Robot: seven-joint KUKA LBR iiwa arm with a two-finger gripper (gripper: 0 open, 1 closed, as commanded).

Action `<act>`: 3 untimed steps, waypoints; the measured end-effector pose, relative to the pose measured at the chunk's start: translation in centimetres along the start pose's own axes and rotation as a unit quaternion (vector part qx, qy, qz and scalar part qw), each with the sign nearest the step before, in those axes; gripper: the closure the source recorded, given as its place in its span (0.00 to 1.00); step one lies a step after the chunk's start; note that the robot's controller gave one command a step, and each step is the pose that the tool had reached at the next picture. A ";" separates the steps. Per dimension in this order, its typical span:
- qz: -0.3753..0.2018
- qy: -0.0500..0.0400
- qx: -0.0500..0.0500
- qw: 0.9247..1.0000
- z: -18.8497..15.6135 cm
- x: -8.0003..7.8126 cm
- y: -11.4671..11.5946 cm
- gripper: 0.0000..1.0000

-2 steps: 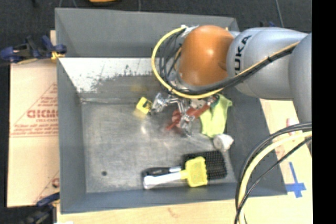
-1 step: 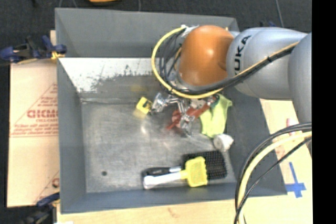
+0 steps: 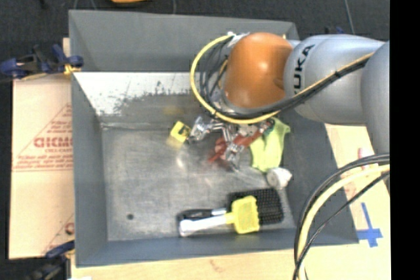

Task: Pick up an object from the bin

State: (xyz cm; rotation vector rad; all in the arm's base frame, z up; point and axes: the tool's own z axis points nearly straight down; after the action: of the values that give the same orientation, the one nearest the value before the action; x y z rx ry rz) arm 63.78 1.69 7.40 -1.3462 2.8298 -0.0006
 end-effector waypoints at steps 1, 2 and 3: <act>-0.049 0.002 -0.001 0.999 -2.7 1.3 -0.1 0.00; -0.143 0.000 0.002 0.990 -2.6 2.2 -1.3 0.00; -0.030 -0.002 0.002 1.000 0.0 5.4 -2.3 1.00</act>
Offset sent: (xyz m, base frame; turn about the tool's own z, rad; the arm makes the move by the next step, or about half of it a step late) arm -0.0050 -0.0393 -0.0040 -0.1515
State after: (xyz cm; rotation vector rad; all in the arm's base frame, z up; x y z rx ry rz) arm 62.13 -3.96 7.38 -1.4269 2.7839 -0.0023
